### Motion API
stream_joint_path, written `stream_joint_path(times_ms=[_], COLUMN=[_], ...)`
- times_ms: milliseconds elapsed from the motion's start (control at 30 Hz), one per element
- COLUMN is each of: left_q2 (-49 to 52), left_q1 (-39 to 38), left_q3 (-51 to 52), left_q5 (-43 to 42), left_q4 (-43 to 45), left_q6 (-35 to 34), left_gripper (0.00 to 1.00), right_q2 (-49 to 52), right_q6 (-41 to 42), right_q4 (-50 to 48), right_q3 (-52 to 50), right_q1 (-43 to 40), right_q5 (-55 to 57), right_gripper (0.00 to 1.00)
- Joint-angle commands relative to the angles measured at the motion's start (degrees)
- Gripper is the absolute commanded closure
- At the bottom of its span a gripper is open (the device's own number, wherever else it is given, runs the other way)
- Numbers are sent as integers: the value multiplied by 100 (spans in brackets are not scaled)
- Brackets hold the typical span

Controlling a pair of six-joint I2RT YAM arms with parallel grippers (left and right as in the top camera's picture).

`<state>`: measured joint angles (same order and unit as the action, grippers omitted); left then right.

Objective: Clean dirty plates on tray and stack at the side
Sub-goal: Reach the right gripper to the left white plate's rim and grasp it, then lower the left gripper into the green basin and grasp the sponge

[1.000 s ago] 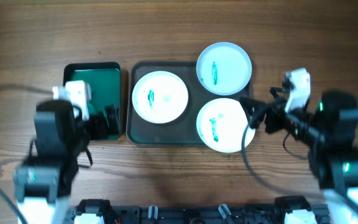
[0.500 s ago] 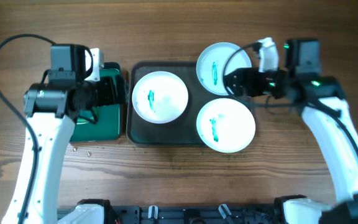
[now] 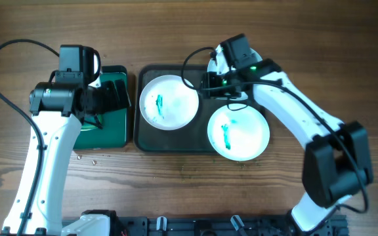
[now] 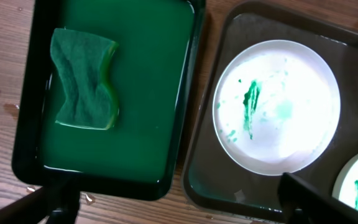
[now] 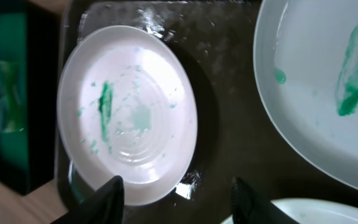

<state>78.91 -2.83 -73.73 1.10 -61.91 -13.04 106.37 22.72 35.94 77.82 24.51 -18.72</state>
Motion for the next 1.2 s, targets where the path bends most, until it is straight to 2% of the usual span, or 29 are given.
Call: stream_joint_path(times_ms=[0,267,400,533,600,633,733,833,967,1167], left_q2=[50,61,72,72,94,107,238,525,1187,2131], left_q1=[39,39,63,173,280,328,501,592,680,994], left_q3=[-90,-83,-83,-39,-26,-26,-17,-9,-9,-9], left_q5=[175,179,205,227,247,267,330,330,557,577], left_q4=[17,-90,-87,-83,-90,-87,-68,-50,-44,374], left_q6=[-138,-90,-92,-94,-90,-90,-4,332,380,417], left_gripper=[0,0,9,14,18,21,31,36,45,50], right_q2=[483,1049,1281,1346,1346,1346,1346,1346,1346,1346], right_q6=[28,-219,-177,-149,9,44,146,144,144,142], right_q4=[-83,-505,-667,-745,-743,-743,-743,-767,-833,-835], right_q3=[114,114,114,98,96,90,44,-33,-144,-144], right_q1=[118,234,323,398,409,409,409,409,409,409], right_q5=[221,201,199,291,457,511,680,717,713,713], right_gripper=[50,60,67,83,94,96,96,96,96,96])
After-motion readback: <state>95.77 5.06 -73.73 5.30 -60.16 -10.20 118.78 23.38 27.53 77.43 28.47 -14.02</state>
